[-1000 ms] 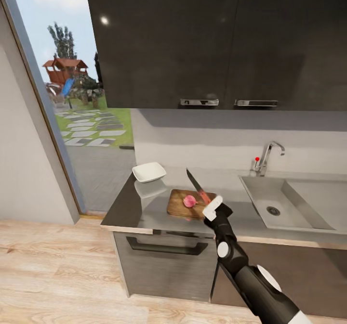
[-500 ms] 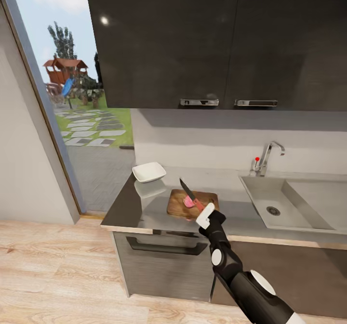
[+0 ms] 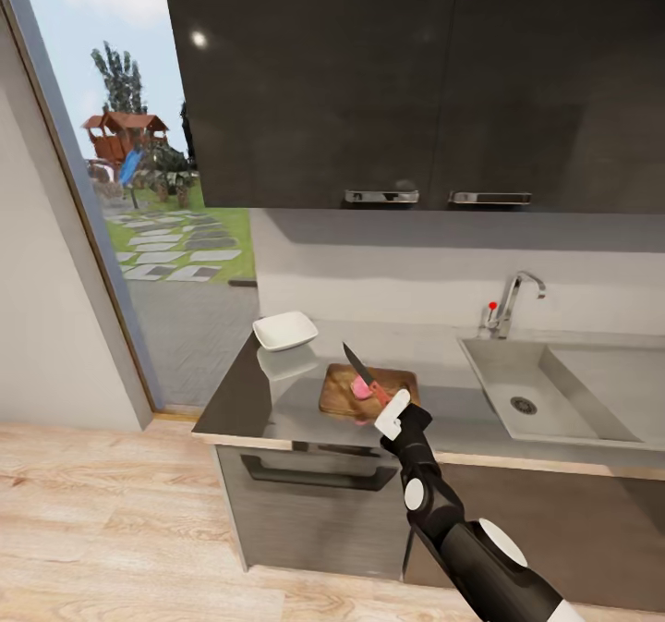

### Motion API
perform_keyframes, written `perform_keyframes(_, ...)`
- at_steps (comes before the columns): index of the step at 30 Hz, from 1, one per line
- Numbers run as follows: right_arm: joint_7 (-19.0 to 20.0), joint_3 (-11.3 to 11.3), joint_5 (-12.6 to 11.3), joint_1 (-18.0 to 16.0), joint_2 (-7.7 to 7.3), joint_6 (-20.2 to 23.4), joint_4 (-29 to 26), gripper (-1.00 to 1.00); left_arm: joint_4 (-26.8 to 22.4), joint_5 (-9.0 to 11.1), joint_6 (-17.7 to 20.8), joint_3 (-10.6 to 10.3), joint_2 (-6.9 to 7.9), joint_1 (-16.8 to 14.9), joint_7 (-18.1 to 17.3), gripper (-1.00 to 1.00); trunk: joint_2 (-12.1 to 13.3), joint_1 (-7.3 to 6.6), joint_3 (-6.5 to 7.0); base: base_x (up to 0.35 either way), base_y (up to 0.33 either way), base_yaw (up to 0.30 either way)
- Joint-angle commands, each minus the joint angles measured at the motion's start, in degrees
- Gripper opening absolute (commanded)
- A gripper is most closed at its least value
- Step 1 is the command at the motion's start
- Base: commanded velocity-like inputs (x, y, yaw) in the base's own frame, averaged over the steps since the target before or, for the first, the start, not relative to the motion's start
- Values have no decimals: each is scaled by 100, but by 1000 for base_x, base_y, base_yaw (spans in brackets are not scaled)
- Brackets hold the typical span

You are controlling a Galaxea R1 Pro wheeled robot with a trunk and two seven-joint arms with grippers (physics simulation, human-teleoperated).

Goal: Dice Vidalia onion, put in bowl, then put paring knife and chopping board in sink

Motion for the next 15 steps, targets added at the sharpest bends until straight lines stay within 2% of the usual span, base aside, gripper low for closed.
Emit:
perform_keyframes(1, -18, 23, 35, -8, -6, 53, -4, -100, -9, 55, -9, -14, 2, 1, 3, 100, -13, 5, -12, 69, -81, 0)
perform_keyframes(5, -18, 23, 30, -8, -6, 55, -4, -100, -9, 58, -9, -14, 2, 1, 1, 100, -13, 5, -12, 83, -119, 0)
perform_keyframes(15, -18, 23, 19, -8, -6, 62, 4, -100, -5, 63, -9, -14, 2, 2, 1, 100, -13, 5, -12, 8, -12, 0)
